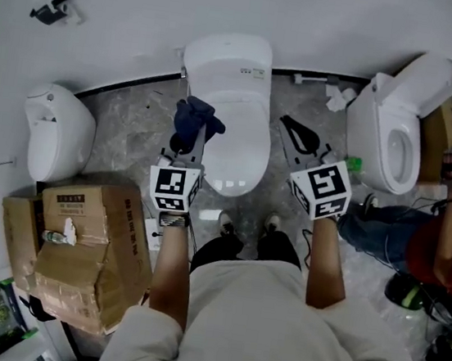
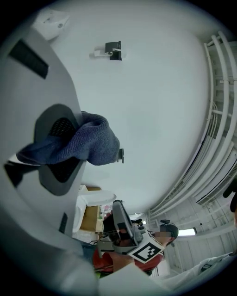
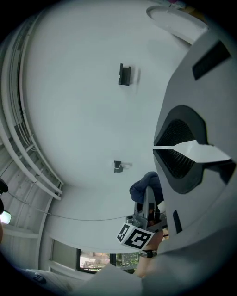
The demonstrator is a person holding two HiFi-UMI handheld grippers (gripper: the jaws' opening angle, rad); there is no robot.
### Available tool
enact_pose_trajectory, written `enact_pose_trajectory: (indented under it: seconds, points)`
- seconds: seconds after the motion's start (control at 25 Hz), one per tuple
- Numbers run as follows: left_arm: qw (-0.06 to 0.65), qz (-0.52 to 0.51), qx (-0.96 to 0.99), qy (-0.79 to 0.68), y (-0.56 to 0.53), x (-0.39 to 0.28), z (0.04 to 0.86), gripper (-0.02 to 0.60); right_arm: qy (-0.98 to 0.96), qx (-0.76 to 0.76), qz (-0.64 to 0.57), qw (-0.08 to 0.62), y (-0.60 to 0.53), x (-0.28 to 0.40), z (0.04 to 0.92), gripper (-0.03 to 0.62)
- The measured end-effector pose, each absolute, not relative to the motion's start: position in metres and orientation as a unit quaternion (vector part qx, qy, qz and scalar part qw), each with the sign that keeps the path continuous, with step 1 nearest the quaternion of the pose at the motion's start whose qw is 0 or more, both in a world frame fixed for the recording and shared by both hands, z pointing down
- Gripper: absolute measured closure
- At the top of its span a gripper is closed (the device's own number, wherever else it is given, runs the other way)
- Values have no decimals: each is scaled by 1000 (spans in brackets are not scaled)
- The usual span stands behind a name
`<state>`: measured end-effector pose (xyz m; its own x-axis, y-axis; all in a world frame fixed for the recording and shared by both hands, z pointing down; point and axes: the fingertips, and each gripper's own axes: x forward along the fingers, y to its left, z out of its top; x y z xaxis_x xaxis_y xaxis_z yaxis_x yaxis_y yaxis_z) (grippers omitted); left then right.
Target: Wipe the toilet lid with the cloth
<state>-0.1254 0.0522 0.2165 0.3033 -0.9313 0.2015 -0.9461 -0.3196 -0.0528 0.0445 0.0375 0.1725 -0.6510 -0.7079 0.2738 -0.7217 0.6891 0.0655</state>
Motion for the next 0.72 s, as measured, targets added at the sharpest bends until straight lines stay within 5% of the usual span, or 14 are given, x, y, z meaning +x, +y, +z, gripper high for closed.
enact_pose_trajectory:
  seconds: [0.72]
  points:
    - [-84,60,823,-558,76,-111,42,529,-907,397,-92,106,67,43,29,551]
